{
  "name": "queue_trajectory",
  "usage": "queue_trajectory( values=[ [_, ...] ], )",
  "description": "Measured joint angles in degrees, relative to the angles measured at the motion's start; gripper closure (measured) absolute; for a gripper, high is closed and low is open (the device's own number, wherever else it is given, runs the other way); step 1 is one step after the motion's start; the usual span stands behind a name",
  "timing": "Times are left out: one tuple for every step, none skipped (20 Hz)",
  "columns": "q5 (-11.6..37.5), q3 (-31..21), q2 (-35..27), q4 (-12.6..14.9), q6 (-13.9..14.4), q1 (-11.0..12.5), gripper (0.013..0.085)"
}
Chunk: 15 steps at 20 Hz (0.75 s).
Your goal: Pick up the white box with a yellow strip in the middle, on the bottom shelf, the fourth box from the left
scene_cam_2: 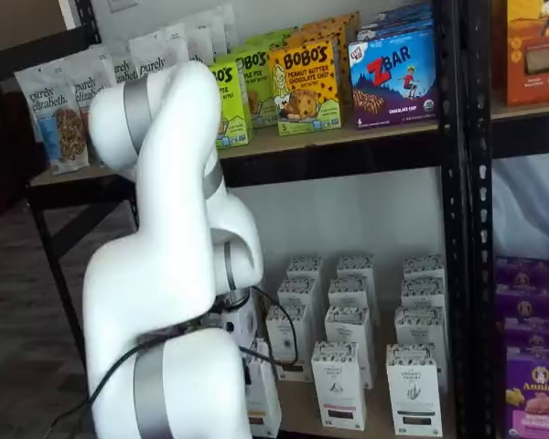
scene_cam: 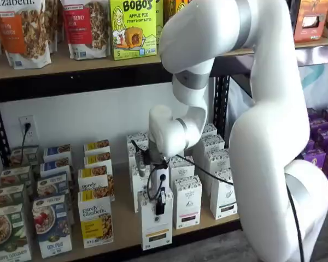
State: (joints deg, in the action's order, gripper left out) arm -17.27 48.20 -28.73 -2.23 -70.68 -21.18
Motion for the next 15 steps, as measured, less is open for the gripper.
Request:
queue_trajectory(
  values=[
    [0.29, -0.99, 0.91, 0.04, 0.21, -0.18, 0.049],
    [0.54, -1.82, 1.73, 0.19, 0.49, -0.3, 0.049],
    [0.78, -2.59, 2.51, 0.35, 0.75, -0.41, 0.049],
    [0.97, -3.52, 3.51, 0.14, 0.7, -0.57, 0.049],
    [0.98, -4.22, 4.31, -0.23, 0.49, -0.69, 0.049],
    [0.99, -4.87, 5.14, -0.32, 0.51, -0.78, 0.049],
    [1.09, -5.54, 5.91, -0.03, 0.84, -0.83, 0.049],
    [1.31, -6.19, 6.65, 0.33, 1.22, -0.85, 0.049],
    [1.51, -7.09, 7.73, 0.55, 1.45, -0.87, 0.049],
    [1.49, -7.76, 8.65, 0.57, 1.47, -0.88, 0.049],
    [1.34, -8.28, 9.44, 0.58, 1.47, -0.87, 0.049],
    [1.08, -8.72, 10.2, 0.79, 1.65, -0.82, 0.049],
    [0.75, -9.18, 11.01, 1.18, 1.95, -0.74, 0.049],
    [0.46, -9.49, 11.58, 1.35, 2.07, -0.69, 0.049],
    [0.06, -9.87, 12.34, 1.48, 2.17, -0.67, 0.049]
  ],
)
